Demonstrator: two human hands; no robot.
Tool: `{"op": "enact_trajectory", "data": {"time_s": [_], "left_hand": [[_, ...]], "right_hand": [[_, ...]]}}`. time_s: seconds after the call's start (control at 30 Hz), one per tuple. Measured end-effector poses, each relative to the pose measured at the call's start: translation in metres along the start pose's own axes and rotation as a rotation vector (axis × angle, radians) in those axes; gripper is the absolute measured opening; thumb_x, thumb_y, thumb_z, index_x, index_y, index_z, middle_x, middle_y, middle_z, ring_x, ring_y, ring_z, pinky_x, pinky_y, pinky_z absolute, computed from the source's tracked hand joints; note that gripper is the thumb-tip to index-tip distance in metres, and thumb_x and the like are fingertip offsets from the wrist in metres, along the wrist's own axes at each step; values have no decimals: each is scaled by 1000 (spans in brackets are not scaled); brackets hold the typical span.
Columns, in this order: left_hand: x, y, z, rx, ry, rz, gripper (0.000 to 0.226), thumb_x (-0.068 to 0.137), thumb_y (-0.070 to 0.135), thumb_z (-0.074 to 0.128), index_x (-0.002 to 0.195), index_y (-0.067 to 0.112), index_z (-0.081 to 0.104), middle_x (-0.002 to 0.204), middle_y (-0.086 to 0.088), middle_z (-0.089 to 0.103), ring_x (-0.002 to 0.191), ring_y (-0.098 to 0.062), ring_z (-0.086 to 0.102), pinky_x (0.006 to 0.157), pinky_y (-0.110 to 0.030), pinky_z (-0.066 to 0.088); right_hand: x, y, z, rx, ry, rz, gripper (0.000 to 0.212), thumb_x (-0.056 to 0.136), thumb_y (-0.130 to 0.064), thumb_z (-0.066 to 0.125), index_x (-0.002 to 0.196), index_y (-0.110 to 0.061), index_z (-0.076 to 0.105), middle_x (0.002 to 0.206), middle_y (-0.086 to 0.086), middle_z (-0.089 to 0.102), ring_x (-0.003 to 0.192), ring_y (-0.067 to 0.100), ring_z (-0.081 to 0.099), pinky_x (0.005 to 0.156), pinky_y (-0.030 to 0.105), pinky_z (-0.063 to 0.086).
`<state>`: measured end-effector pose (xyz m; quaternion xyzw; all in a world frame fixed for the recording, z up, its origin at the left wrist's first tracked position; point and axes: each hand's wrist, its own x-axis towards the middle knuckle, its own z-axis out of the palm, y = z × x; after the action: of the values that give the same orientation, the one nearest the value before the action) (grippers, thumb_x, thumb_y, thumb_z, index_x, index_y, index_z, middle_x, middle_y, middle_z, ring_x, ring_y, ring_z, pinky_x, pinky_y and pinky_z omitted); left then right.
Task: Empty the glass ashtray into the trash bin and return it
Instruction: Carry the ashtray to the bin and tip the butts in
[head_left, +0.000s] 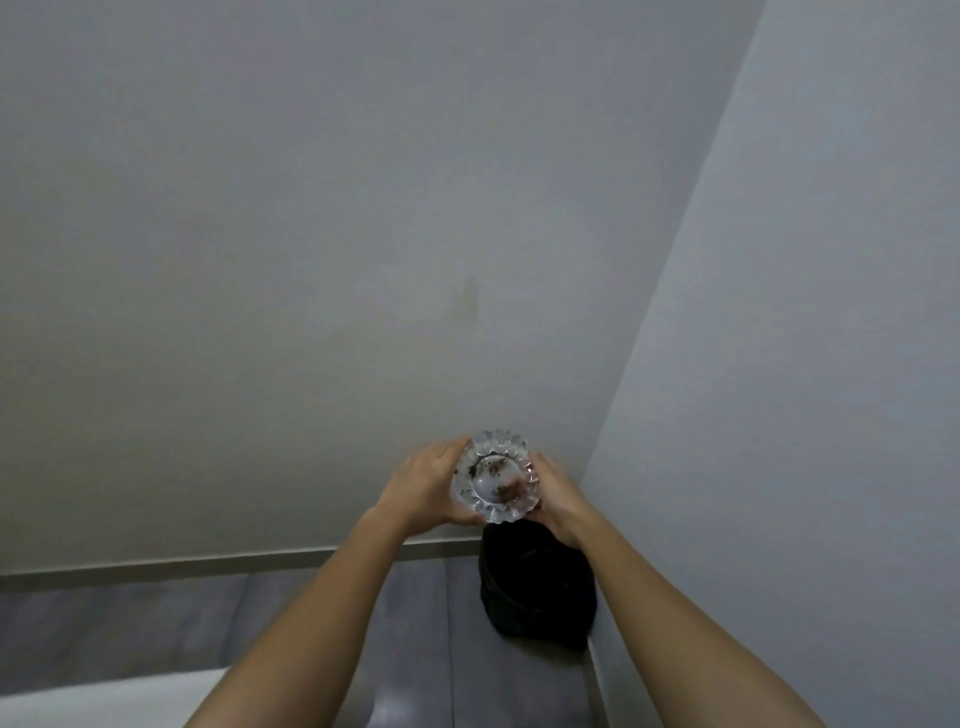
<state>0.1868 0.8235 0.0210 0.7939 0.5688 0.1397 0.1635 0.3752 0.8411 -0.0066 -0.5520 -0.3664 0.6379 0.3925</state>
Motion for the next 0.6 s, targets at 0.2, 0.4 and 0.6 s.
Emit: {"op": "enact_trajectory", "data": {"time_s": [0.2,0.4,0.6], "left_hand": [[32,-6,32,9,-100,97,106,65,52,78,148,12,25,149,-9,41,135,-25,40,112,-33,30],[54,-10,75,-16,-198,157,104,67,53,77,149,15,24,150,-5,41,135,-23,41,109,-34,33],[76,-38,184,38,-260,61,99,80,49,65,152,17,4,159,-4,19,144,-21,24,116,-41,23]], "right_hand": [[9,13,-22,17,53,130,30,91,-45,47,101,-26,67,89,-1,77,85,21,70,59,34,58],[22,41,-55,106,57,242,38,97,-52,36,112,-26,60,100,-1,72,79,20,70,50,29,56],[84,108,-89,127,144,214,23,97,-42,43,96,-28,61,100,4,67,89,25,64,46,29,56]]}}
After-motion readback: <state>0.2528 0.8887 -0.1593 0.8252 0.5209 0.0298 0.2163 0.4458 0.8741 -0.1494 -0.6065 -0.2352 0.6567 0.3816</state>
